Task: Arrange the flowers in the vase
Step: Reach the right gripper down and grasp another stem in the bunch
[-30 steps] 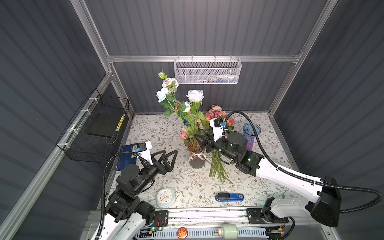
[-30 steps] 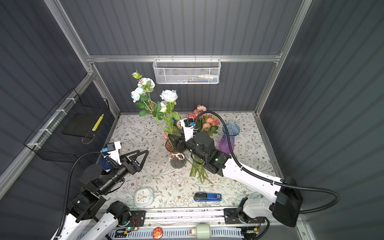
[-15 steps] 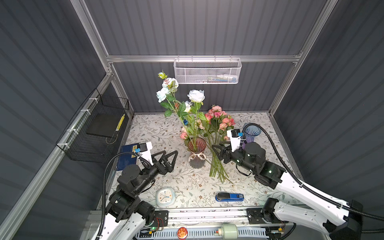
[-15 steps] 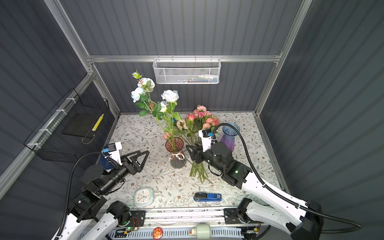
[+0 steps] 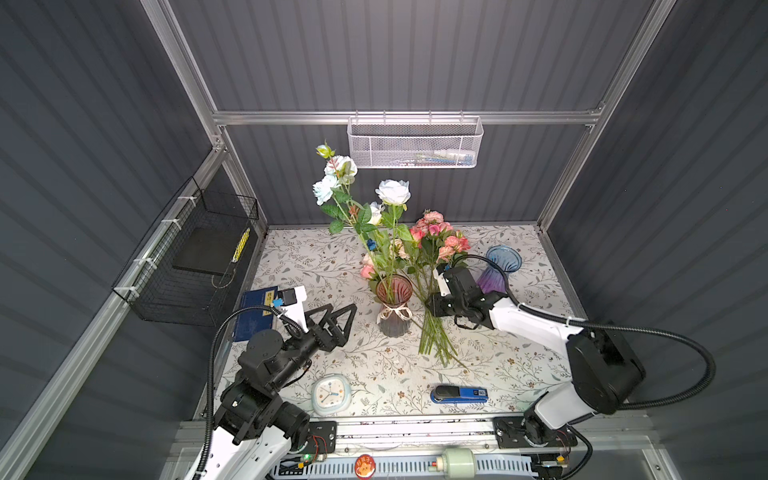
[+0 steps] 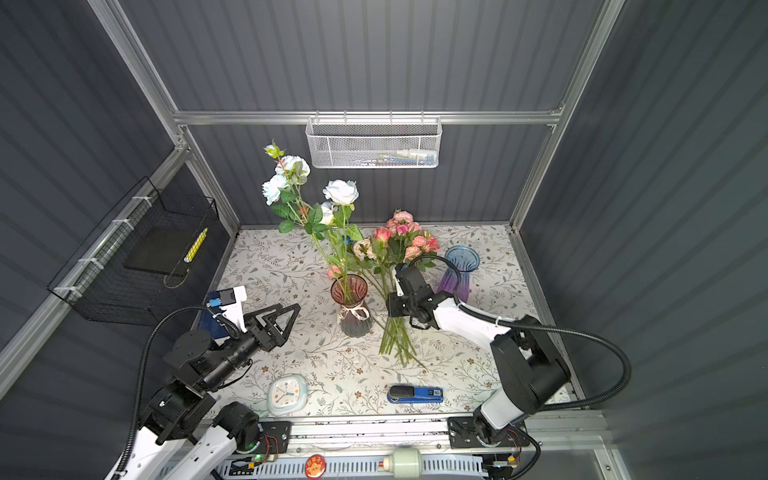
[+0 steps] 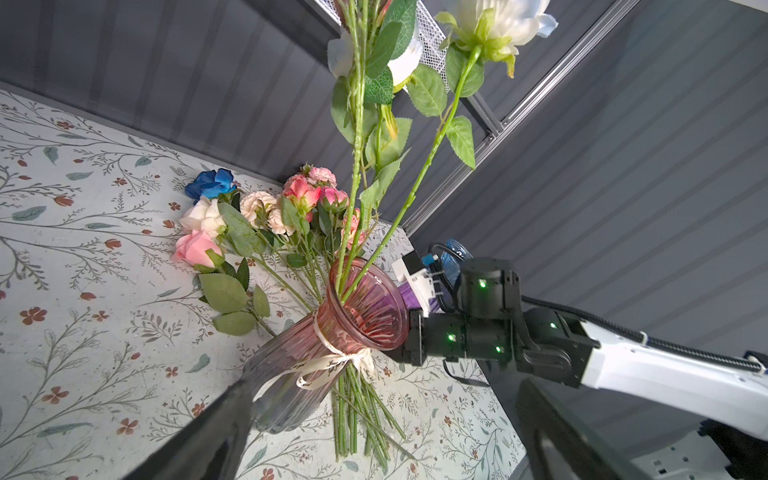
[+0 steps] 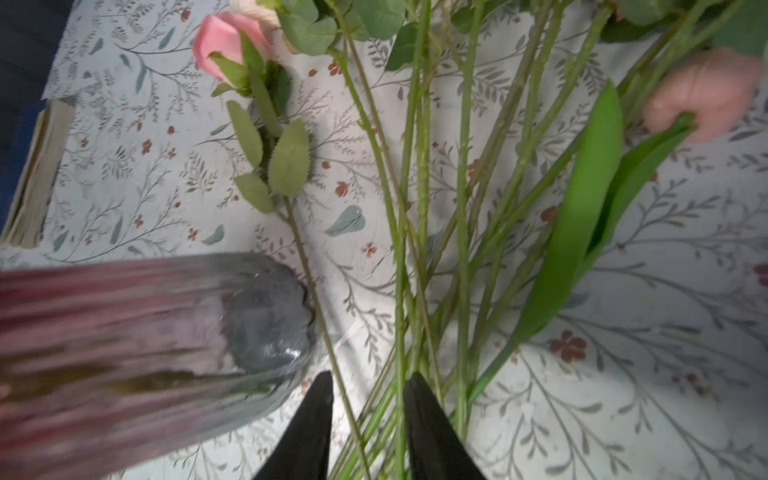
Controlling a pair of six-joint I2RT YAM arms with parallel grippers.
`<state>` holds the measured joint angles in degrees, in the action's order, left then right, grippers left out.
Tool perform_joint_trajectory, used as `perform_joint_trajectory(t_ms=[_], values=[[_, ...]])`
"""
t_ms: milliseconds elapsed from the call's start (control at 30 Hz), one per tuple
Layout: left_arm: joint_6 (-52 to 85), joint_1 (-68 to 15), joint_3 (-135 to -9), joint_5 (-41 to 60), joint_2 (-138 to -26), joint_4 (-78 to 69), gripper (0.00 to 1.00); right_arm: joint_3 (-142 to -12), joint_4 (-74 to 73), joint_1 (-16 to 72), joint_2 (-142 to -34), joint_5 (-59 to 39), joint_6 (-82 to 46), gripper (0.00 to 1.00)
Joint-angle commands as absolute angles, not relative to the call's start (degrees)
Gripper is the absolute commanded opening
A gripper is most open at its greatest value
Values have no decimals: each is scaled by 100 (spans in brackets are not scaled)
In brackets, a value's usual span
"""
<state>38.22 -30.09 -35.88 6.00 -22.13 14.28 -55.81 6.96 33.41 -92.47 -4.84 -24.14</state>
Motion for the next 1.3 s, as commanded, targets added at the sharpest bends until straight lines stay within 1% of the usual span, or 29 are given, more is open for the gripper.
perform_joint_trajectory(t_ms=[0, 100, 367, 600, 733, 933, 1033, 1267], values=[[3868, -3032, -3525, 580, -2133, 1490, 100, -6138, 758, 3204, -9755, -481, -2198, 30], [3854, -3032, -3549, 571, -2121, 1542, 100, -6746, 1030, 3191, -10263, -318, -2014, 30], [3841, -3032, -3520, 528, -2061, 1585, 99, -7873, 1569, 2989, -11177, 357, -1885, 29], [3806, -3032, -3517, 493, -2048, 1630, 100, -8493, 1955, 2902, -11778, 268, -1664, 30], [3806, -3032, -3516, 492, -2087, 1617, 100, -8723, 2104, 2877, -12032, 281, -1604, 29], [3805, -3032, -3501, 484, -2085, 1621, 100, -8765, 2079, 2856, -12208, 163, -1495, 25], [3806, -3028, -3488, 483, -2094, 1617, 100, -8708, 2003, 2857, -12181, 127, -1459, 21], [3821, -3032, -3487, 490, -2128, 1561, 100, -7939, 1264, 2858, -11412, 175, -1464, 11]])
